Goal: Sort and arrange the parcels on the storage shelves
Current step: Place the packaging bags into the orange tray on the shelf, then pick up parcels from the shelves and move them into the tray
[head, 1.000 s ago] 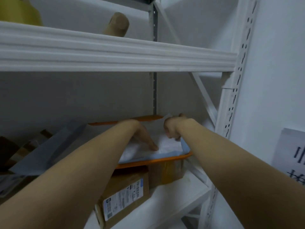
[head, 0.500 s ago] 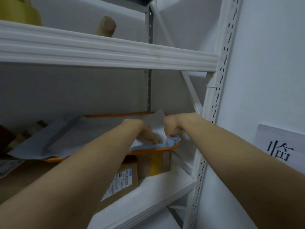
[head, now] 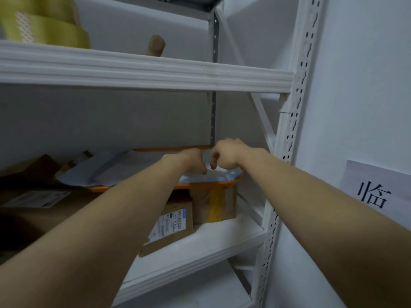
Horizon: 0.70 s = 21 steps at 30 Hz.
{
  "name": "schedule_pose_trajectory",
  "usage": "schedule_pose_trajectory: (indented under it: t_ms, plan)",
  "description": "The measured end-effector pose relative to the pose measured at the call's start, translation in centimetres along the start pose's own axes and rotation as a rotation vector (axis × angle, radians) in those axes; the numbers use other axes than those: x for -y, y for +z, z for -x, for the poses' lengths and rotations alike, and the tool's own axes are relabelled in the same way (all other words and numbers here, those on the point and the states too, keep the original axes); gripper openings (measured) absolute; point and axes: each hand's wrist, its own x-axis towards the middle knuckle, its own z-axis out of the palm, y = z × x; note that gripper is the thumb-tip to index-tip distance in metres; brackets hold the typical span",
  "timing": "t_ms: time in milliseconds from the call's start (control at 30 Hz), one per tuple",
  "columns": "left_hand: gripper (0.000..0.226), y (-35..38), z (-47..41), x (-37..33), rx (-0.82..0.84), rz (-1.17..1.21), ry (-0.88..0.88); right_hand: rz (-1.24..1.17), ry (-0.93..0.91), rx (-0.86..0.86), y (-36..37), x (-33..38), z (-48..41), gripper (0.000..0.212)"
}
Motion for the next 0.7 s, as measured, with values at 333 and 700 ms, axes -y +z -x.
schedule_pose_trajectory:
  t_ms: [333,700]
  plan:
    - [0.021,-0.2,9.4,6.8,-0.206,0.019,-0.224,-0.182,-0.252,-0.166,2.5,10.2,0.1,0.018]
    - [0.017,1.7,18.2,14.5,-0.404,0.053,-0.413,-0.243,-0.469,-0.122,5.1,20.7,1.6,0.014]
